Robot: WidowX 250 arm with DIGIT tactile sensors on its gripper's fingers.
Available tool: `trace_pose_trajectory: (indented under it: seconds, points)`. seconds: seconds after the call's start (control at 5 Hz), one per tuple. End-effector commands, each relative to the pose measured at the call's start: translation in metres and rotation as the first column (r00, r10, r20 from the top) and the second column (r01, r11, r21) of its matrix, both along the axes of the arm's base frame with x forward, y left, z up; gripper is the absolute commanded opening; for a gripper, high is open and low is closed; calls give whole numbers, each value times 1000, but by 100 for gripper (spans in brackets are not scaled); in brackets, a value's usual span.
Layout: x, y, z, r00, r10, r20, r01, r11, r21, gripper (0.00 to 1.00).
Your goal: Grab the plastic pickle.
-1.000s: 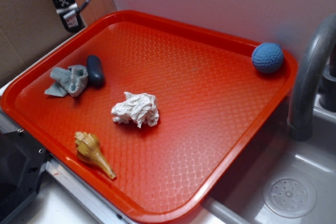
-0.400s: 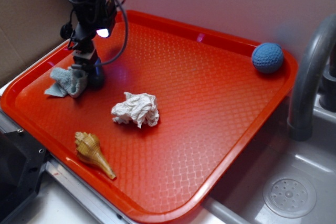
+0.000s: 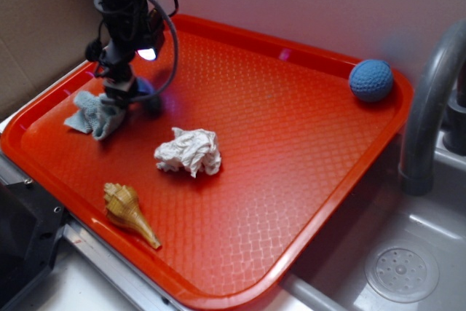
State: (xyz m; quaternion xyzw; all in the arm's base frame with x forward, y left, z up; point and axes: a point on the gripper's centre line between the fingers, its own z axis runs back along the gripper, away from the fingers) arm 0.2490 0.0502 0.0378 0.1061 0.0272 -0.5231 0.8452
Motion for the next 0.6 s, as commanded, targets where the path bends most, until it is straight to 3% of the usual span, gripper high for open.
trace_pose_trajectory:
  seconds: [0.0,0.4]
  points:
    - [-3,4,-5,999,-15,-36,14,1000,-14,100]
    - [-9,-9,-5,993,-92,-71,90,995,-32,100]
